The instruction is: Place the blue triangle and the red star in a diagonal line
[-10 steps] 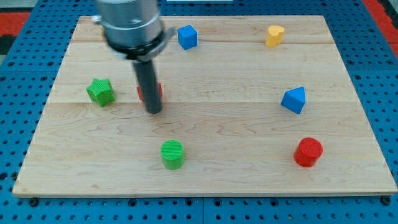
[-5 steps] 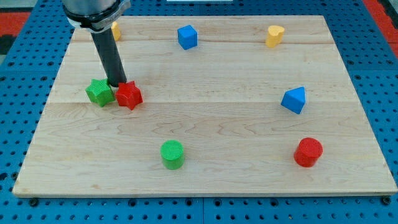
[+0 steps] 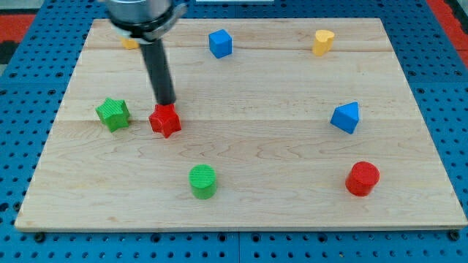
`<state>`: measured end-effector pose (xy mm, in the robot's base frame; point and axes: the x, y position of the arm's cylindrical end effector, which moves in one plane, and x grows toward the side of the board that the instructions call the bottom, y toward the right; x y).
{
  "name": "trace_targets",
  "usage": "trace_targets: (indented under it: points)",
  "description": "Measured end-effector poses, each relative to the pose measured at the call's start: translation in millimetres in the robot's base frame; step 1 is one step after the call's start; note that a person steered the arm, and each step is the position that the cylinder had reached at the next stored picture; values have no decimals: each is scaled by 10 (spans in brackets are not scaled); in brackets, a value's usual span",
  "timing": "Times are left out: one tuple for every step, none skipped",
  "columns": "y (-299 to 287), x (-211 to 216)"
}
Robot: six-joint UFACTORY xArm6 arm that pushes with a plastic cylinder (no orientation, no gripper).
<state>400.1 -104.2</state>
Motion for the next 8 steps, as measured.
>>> trace_targets:
  points:
    - [162, 33]
    - [8, 588]
    - [-358, 1010]
    - [-280, 1092]
    - [-24, 741]
    - [-614, 705]
    - [-1016, 1145]
    - [-1116, 1336]
